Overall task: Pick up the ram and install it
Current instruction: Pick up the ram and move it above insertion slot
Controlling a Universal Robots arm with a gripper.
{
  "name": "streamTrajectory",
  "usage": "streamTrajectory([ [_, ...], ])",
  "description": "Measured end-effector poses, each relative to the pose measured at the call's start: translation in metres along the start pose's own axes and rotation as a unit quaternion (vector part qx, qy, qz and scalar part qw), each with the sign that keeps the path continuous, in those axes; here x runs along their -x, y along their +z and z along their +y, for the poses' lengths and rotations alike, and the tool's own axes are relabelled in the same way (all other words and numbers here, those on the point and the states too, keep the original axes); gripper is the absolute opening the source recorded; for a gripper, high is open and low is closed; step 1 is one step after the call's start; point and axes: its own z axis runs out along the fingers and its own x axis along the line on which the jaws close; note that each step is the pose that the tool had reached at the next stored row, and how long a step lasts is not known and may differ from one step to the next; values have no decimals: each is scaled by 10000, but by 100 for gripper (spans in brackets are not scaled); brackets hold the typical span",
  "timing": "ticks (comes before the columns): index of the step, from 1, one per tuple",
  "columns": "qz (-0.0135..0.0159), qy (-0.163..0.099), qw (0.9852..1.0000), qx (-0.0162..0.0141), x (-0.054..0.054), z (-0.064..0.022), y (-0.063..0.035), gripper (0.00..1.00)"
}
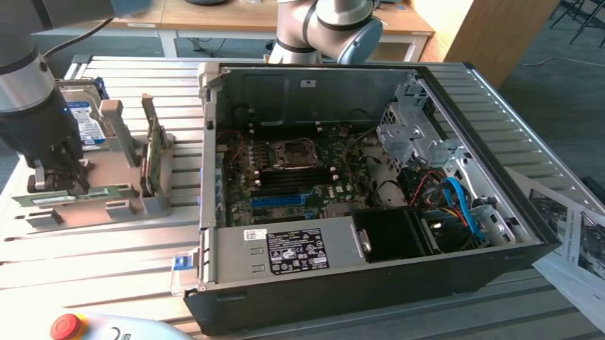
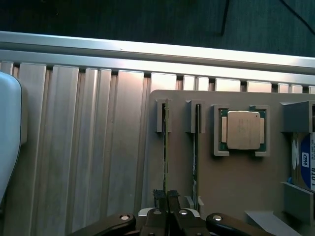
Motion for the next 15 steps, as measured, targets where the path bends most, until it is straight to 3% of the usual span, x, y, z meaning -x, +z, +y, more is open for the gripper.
streamTrajectory([
  [15, 20, 1, 10000, 1, 5, 10, -264, 12],
])
